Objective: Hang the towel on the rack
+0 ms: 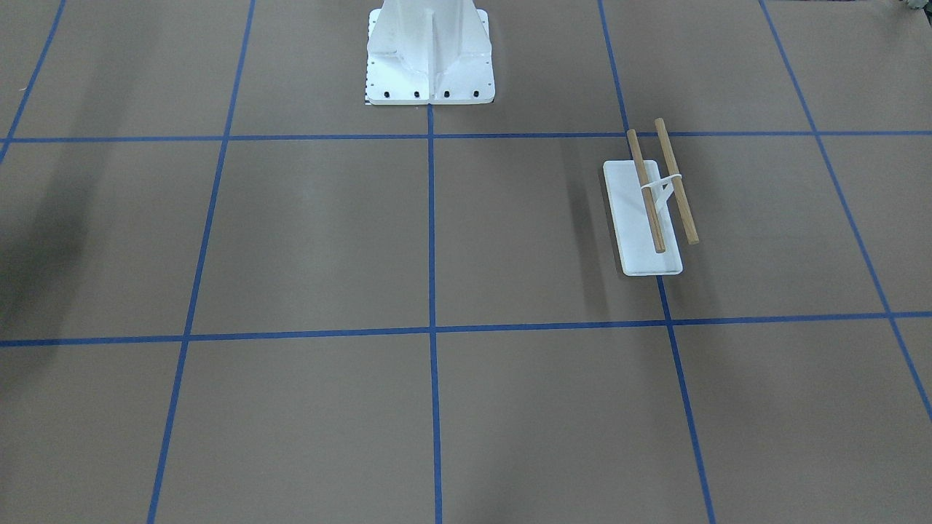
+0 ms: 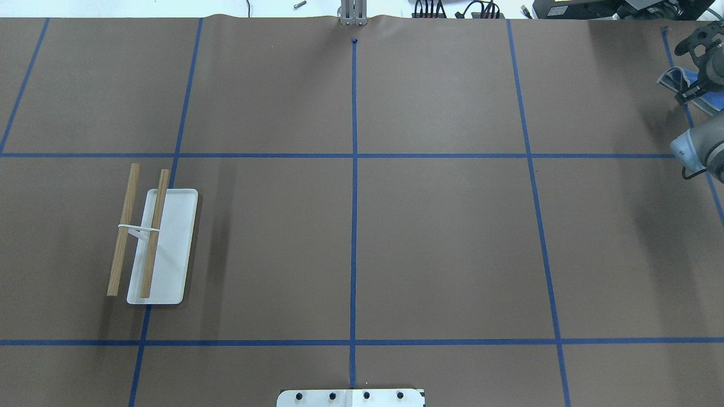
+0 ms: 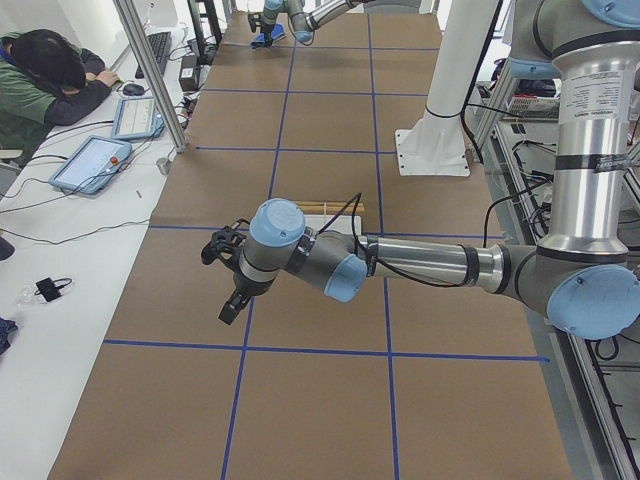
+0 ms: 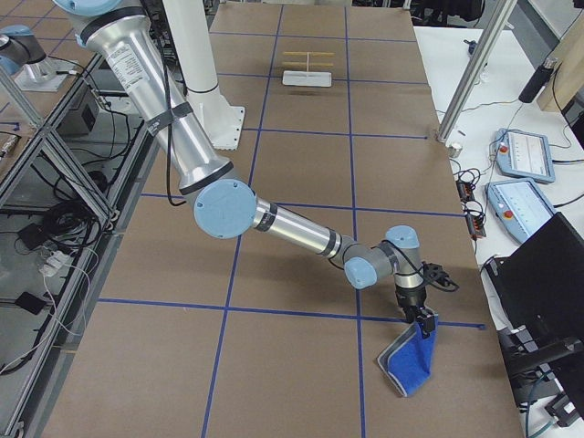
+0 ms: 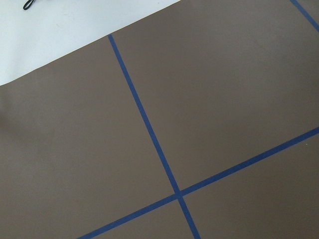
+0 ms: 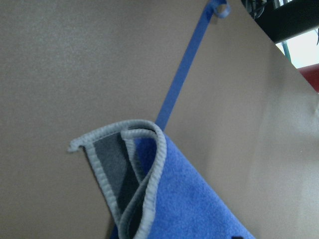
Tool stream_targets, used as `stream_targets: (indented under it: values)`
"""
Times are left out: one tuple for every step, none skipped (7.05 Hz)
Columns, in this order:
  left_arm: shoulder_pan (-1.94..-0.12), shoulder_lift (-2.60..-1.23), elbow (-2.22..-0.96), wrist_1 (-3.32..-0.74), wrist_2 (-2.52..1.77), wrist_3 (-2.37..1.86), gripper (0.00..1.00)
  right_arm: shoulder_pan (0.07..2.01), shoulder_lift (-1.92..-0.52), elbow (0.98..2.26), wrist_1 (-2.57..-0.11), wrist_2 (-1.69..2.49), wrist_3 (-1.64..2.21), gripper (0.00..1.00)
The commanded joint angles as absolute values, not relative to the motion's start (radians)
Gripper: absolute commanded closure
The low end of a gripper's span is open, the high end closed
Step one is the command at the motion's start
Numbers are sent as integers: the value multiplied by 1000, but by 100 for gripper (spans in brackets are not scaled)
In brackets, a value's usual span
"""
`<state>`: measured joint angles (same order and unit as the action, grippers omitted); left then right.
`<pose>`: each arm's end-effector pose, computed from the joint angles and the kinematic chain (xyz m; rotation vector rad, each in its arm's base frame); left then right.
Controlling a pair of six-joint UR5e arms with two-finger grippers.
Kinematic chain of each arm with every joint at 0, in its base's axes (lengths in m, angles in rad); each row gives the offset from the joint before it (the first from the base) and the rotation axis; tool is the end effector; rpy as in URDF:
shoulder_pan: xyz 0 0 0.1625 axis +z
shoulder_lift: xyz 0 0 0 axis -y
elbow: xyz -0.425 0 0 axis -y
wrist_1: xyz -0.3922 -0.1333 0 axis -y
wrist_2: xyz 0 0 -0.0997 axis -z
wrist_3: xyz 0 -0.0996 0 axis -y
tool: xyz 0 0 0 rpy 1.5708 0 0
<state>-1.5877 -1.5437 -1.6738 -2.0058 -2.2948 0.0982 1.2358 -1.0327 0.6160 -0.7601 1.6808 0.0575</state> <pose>-0.0758 -0.5018 0.5739 0.5289 0.6797 0.2611 -0.1167 -0.7075 0.7393 0.3662 -0.1839 -0.2953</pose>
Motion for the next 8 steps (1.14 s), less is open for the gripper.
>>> stream_targets:
  values:
    - [-1588,-1534,-1674,-2016,-2295,100,1,1243,-1031,615,-759,1684,60,100]
    - [-1588,-1525,-1672,-2031,-2295,98,1,1243,-1022,615,-761,1684,60,100]
    - [-1588,-1523,-1672,-2037,-2295,100,1,1243,-1020,615,-762,1684,60,100]
    - [-1588,-1525,-1667,-2037,-2295,100,1,1244,-1019,615,-762,1686,60,100]
    - [-1588,-1525,-1667,-2037,-2295,100,1,1256,-1009,617,-762,1689,54,100]
    - [-1588,-1525,-1667,-2037,-2295,98,1,1281,-1000,623,-762,1722,49,100]
    - [-1588,-1525,-1667,-2037,-2295,98,1,1319,-991,632,-759,1799,51,100]
    - [-1588,-1525,-1667,-2037,-2295,98,1,1351,-1005,688,-767,1862,49,100]
